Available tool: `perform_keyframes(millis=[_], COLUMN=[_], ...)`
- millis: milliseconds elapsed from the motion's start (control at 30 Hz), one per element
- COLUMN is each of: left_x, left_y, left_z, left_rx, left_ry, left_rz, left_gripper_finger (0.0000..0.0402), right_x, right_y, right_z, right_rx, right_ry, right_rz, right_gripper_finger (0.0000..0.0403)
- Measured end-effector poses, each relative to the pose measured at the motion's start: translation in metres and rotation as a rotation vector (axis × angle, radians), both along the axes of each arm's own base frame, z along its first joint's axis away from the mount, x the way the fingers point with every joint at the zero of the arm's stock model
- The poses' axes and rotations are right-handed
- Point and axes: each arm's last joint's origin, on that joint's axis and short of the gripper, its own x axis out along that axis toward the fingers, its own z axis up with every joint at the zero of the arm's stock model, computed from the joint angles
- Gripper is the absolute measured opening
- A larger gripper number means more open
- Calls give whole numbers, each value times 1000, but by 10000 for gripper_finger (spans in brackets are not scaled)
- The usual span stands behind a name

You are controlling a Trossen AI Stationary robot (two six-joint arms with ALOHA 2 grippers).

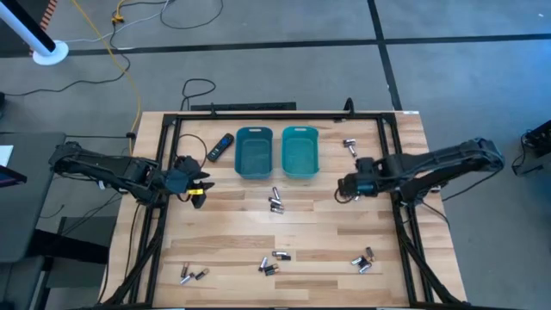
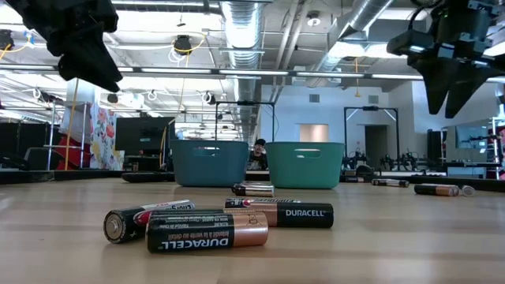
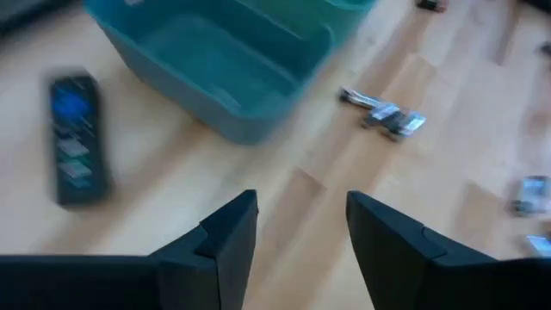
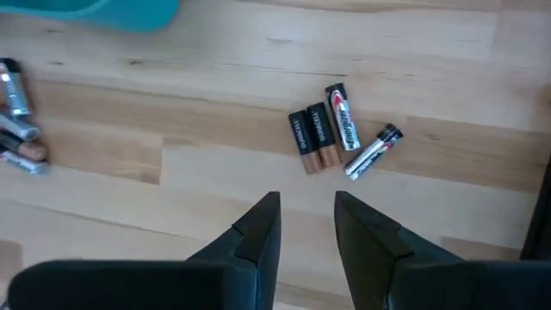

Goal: Sort batteries
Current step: Put the black battery into the blue bin

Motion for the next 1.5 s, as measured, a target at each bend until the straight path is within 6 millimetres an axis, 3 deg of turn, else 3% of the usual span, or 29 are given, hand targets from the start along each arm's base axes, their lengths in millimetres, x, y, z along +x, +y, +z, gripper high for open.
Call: perform_keyframes(millis=[200,367,633,800,1167,1500], left_x=[6,20,48,55,48,15], left_y=[-5,-16,-44,-69,-147,-184], left_z=[-8,-21,-37,-40,-46,-46], left_rx=[-220,-396,-528,-585,-633,-713], left_ry=[23,157,319,474,659,678], left_rz=[100,203,332,415,421,489], left_gripper_finger=[169,167,167,167,167,167], right_x=[-3,-5,-10,-16,-24,-22], right_y=[11,18,35,48,64,75], right_z=[0,0,0,0,1,2], right_rx=[-18,-35,-50,-56,-100,-73], right_ry=[-1,2,-4,-6,-32,-99], right_rz=[60,120,232,313,413,452], right_gripper_finger=[128,128,128,128,128,128])
